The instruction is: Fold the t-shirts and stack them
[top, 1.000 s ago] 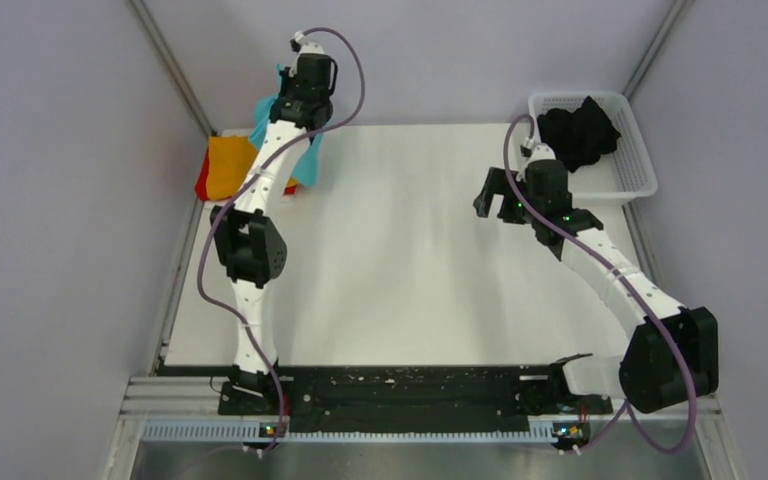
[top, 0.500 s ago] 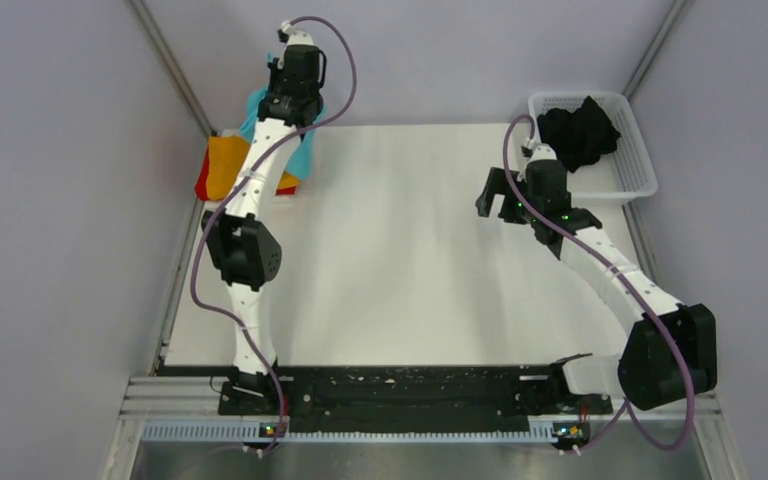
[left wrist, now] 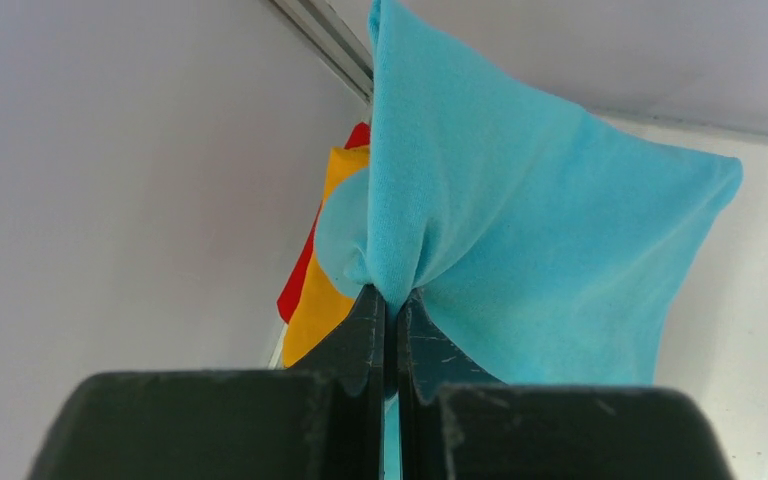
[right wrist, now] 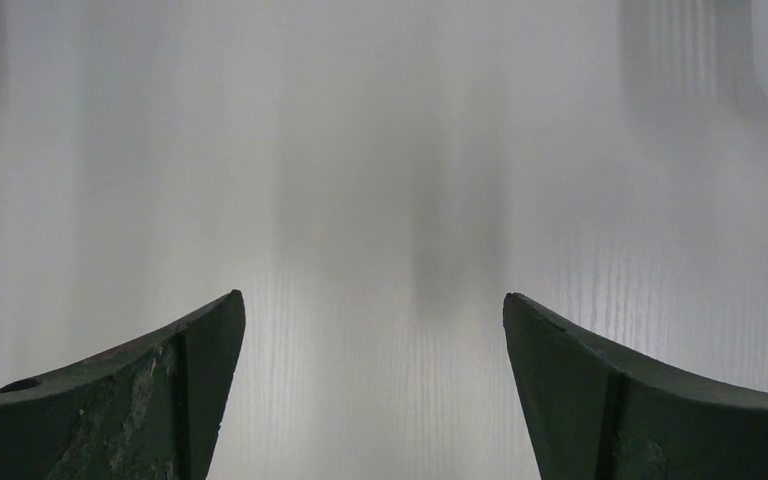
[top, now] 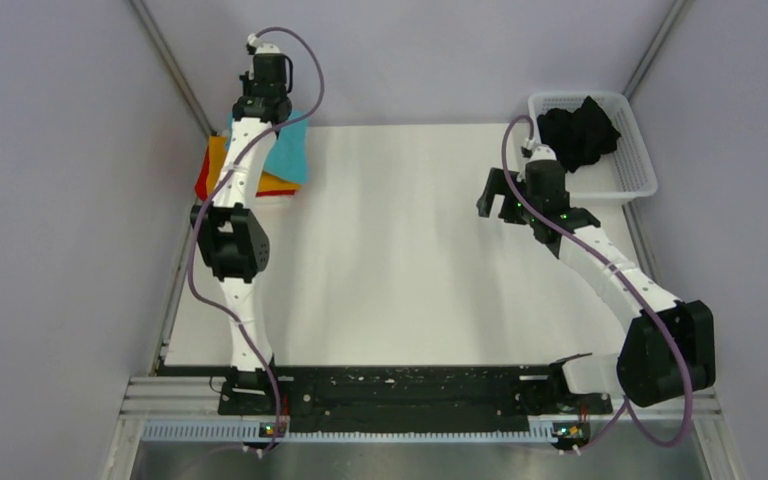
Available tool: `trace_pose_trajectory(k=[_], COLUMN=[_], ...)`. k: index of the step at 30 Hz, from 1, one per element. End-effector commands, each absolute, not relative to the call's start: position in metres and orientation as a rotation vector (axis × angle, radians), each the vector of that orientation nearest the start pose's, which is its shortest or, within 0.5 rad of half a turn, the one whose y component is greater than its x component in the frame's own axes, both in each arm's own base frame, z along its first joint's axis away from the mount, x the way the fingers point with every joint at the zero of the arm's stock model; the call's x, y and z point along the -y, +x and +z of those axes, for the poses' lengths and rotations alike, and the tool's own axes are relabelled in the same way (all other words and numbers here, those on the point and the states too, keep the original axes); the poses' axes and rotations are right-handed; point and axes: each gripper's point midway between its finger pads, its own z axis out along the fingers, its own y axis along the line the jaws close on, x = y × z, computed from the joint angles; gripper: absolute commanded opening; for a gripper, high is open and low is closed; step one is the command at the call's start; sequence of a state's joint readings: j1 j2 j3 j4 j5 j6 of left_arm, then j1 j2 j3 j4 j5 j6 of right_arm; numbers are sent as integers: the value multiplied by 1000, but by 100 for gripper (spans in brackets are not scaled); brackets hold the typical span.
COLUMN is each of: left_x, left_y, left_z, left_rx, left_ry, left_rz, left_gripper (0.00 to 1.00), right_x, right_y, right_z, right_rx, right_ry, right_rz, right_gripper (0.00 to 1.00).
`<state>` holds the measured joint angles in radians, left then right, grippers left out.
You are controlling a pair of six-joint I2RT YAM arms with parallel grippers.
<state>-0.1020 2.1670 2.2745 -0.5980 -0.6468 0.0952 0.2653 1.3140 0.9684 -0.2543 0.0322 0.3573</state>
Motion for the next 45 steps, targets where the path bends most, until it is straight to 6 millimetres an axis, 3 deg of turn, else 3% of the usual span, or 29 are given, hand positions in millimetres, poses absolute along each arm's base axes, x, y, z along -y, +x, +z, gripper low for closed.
trace_pose_trajectory(k=[1, 5, 12, 22, 29, 31, 35, 36, 40, 45], left_x=[-64, -88, -131, -159, -172, -176, -183, -182, -174, -138], left_y=[598, 604, 598, 599, 601, 600, 595, 594, 590, 585], left_z=[253, 235, 224, 202, 199, 199, 202, 205, 224, 240], left_rx=[-2027, -2051, -2073, -2101, -2091, -2082, -2063, -2060, -2024, -2027], left_ry=[-206, -201, -258, -230, -249, -266, -331, -345, -413, -450], left_rz=[620, 655, 688, 768, 799, 817, 859, 851, 757, 481], left_gripper=[0, 0, 0, 0, 0, 13, 69, 95, 99, 99], right_x=[-102, -100, -98, -95, -94, -94, -95, -95, -96, -95], right_y=[380, 379, 378, 380, 381, 382, 384, 384, 385, 384], right_z=[175, 174, 172, 169, 167, 168, 167, 168, 172, 177], right_rx=[-2157, -2164, -2175, -2201, -2209, -2208, -2212, -2210, -2201, -2181], right_ry=[124, 129, 137, 147, 162, 163, 163, 165, 165, 172], right_rz=[275, 264, 248, 226, 215, 214, 215, 216, 224, 229], right_gripper=[99, 99, 99, 99, 99, 99, 99, 99, 99, 99])
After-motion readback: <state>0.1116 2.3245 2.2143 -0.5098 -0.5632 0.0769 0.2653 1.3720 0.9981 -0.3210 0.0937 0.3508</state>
